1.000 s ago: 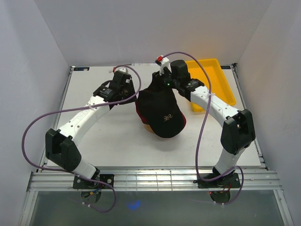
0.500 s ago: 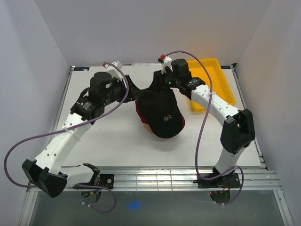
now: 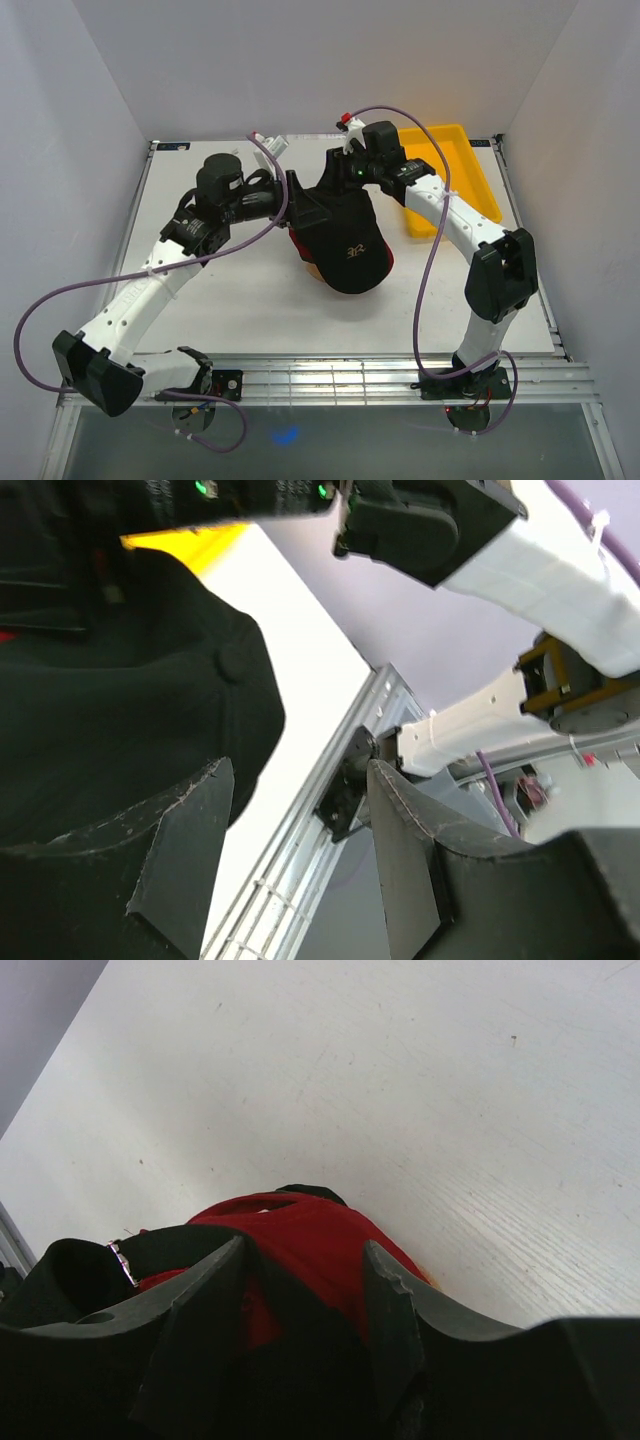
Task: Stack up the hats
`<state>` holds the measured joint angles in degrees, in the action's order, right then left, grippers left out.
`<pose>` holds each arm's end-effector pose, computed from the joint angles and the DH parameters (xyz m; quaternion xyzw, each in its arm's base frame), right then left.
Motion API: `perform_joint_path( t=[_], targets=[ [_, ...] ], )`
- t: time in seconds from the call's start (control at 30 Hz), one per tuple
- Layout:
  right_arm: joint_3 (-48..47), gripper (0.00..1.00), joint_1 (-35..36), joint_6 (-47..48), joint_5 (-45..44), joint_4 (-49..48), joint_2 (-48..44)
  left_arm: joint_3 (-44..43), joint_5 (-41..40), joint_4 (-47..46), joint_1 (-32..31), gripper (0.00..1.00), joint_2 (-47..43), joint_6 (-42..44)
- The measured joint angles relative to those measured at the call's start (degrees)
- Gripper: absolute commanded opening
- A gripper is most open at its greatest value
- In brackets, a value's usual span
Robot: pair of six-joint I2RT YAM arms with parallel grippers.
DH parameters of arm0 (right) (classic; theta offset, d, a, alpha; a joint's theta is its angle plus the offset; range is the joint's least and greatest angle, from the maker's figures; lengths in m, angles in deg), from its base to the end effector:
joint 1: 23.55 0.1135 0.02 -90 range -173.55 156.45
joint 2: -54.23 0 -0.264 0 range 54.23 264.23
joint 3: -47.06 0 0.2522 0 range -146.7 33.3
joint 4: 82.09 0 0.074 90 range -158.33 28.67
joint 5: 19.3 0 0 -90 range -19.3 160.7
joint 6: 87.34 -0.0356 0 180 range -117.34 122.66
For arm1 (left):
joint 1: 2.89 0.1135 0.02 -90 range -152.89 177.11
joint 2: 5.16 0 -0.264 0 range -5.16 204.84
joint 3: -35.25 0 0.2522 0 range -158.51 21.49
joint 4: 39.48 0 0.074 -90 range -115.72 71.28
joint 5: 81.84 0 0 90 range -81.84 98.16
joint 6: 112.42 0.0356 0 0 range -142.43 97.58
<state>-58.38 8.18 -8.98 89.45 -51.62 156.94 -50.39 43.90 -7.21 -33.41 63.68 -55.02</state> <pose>0.3557 0.2334 0.3329 -0.2302 0.8169 0.3180 0.4225 0.2180 -0.1526 0.4051 0.1720 0.7607 -0.5097 0.3632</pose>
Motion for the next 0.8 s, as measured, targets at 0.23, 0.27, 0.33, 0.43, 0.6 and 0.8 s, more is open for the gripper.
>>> perform_joint_path(
  t=[0.23, 0.27, 0.33, 0.43, 0.6, 0.8],
  targets=[
    [-1.3, 0.56, -0.2, 0.0, 0.1, 1.5, 0.7, 3.9, 5.1, -6.6, -3.5, 0.70, 3.4, -1.4],
    [-1.5, 0.56, -0.2, 0.0, 0.2, 1.7, 0.9, 4.2, 5.6, -7.4, -3.5, 0.70, 4.0, -1.7],
    [-1.7, 0.56, -0.2, -0.1, 0.4, 1.9, 1.1, 4.7, 5.7, -9.0, -3.6, 0.70, 5.3, -2.2],
    [-1.9, 0.57, -0.3, -0.2, 0.5, 1.9, 1.3, 5.1, 4.0, -9.5, -3.7, 0.70, 7.0, -3.0],
    [-1.9, 0.65, -0.5, -0.6, 0.2, 2.1, 1.4, 5.8, -1.3, -8.3, -3.9, 0.69, 8.0, -4.2],
    [-1.9, 0.71, -0.9, -1.6, -1.2, 2.7, 1.4, 5.8, -4.2, -8.0, -4.2, 0.68, 8.0, -5.1]
  ],
)
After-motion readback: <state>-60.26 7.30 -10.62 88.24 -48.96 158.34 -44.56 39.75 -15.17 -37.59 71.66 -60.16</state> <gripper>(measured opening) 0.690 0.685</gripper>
